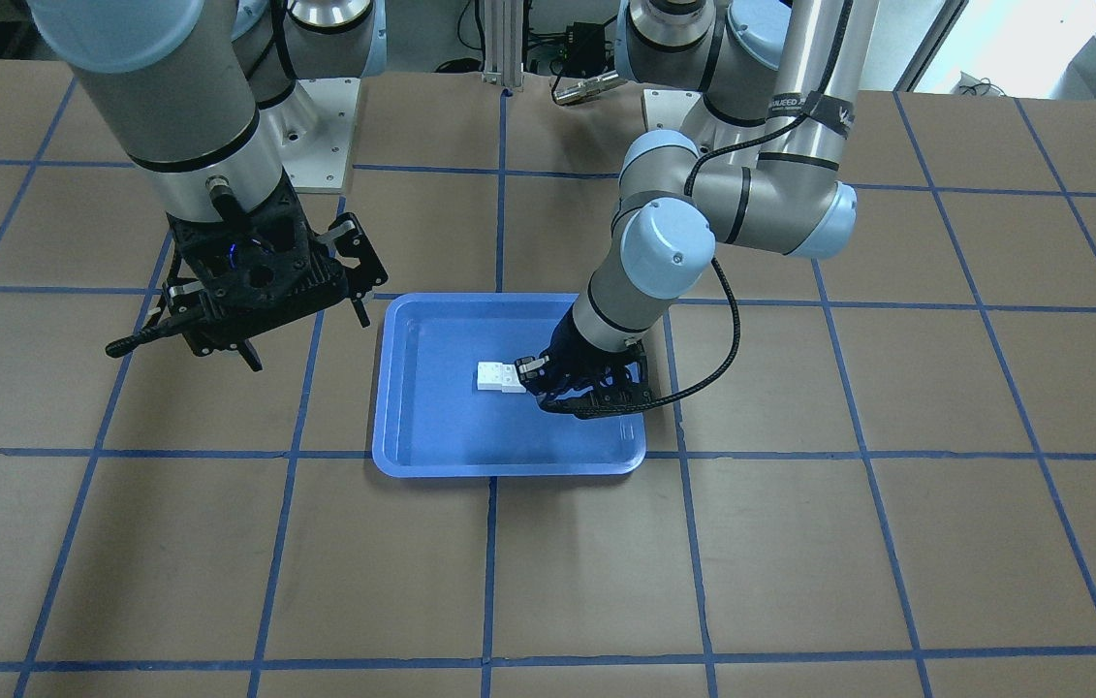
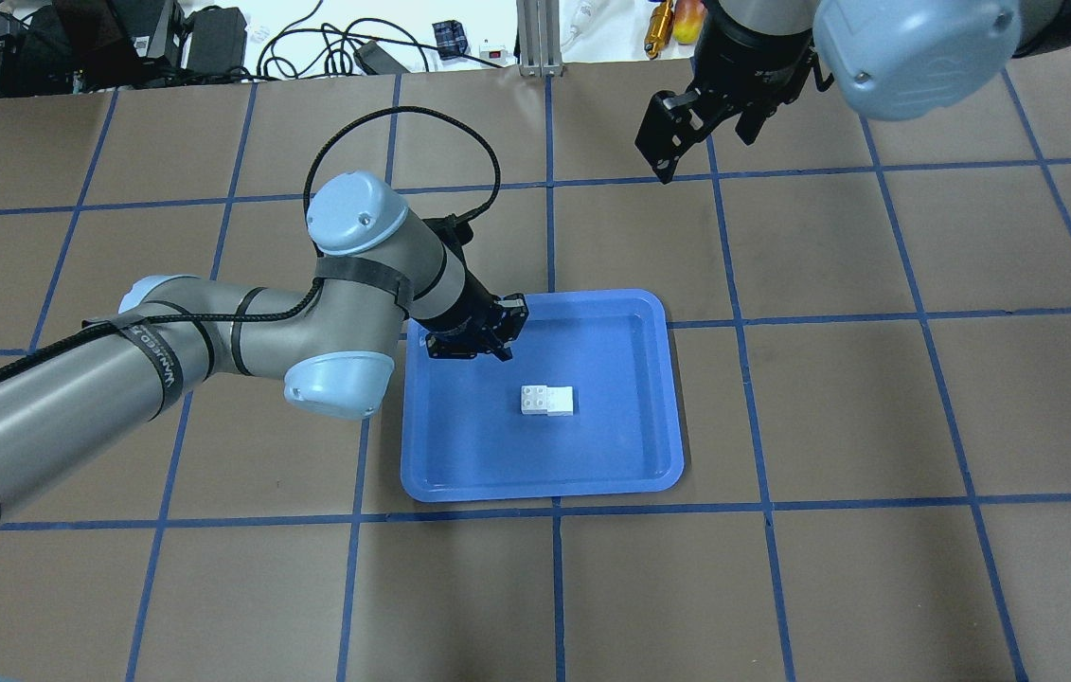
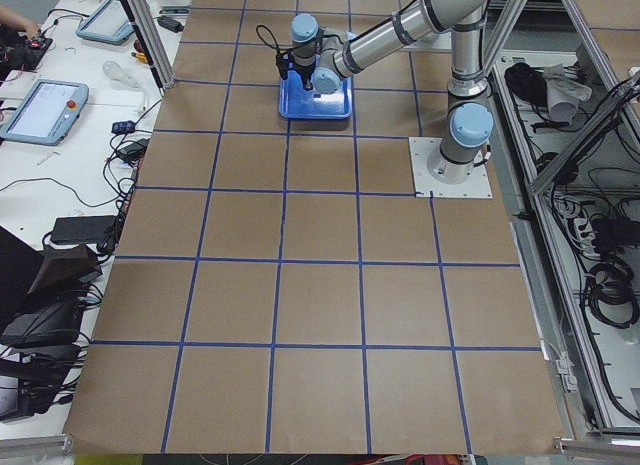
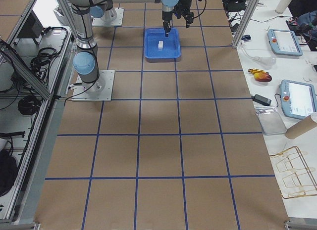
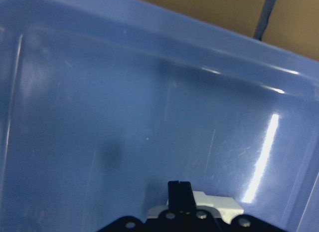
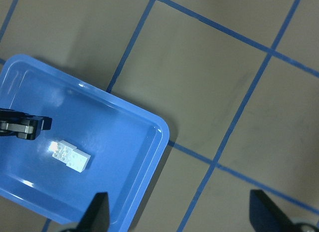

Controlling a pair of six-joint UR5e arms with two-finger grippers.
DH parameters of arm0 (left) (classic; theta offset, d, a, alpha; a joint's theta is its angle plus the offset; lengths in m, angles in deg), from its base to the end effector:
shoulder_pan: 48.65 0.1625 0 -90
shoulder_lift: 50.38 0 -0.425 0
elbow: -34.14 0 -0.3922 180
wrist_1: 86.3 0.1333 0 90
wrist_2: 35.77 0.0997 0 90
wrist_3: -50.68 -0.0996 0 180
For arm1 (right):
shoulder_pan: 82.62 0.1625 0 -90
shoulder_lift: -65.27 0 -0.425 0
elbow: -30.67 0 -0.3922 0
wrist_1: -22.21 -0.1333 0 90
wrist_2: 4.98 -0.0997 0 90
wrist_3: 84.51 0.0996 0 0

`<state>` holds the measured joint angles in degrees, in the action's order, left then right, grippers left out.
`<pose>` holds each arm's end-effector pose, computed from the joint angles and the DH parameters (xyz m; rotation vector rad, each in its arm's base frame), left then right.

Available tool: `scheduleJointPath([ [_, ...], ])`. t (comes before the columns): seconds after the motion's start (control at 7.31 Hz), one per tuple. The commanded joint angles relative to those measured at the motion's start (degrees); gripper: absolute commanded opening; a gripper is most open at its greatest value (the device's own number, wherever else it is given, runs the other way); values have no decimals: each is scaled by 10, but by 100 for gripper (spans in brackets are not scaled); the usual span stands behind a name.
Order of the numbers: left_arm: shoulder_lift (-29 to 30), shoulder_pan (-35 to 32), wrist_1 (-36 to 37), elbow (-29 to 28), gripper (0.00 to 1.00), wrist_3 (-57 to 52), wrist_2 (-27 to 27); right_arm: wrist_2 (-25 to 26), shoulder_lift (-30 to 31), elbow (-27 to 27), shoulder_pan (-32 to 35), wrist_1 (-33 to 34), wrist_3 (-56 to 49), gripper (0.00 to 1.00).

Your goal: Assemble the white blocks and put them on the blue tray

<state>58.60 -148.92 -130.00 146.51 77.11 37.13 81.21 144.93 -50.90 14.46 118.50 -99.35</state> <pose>-0.2563 -0.5025 0.2190 0.3798 -2.8059 -0.0179 0.2098 -0.5536 0.4761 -0.5890 3.0211 -0.1244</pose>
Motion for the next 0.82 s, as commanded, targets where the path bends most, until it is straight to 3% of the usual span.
scheduleJointPath([
  [0.0,-28,65,-3,-8,7,-91,4,6,29,-3,0,-47,114,100],
  [0.14,-42,96,-4,-9,16,-129,5,6,42,-4,-1,-57,109,100],
  [0.27,-59,117,-12,-21,35,-149,5,19,59,-5,-6,-54,112,100],
  [0.41,-69,131,-68,-54,49,-181,18,62,63,-19,-10,-69,113,100],
  [0.55,-75,139,-117,-100,72,-237,48,74,85,-28,-14,-69,107,100],
  [0.68,-86,138,-182,-137,78,-252,67,76,96,-29,-18,-66,112,100],
])
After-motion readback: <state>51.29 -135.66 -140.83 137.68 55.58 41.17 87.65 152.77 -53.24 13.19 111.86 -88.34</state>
